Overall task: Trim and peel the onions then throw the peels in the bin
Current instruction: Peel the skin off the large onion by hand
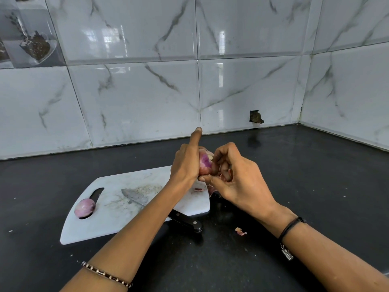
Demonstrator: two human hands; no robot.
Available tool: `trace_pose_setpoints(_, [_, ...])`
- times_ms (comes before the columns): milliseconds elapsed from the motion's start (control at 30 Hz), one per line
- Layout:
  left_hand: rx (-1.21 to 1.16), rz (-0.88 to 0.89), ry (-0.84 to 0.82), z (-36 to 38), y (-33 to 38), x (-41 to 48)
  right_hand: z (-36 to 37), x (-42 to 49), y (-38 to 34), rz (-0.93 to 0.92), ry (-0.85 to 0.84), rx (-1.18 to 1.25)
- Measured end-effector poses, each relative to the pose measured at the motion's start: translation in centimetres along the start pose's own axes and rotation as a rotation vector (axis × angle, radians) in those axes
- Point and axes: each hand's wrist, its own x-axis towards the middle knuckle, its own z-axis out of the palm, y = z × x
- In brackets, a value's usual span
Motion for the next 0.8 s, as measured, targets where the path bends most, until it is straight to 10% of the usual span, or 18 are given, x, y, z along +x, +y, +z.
trace_pose_setpoints(800, [-0.223,-0.283,0.113,-0.06,0.57,-0.72,-0.91,0.46,0.54,-0.060,-0.080,0.023])
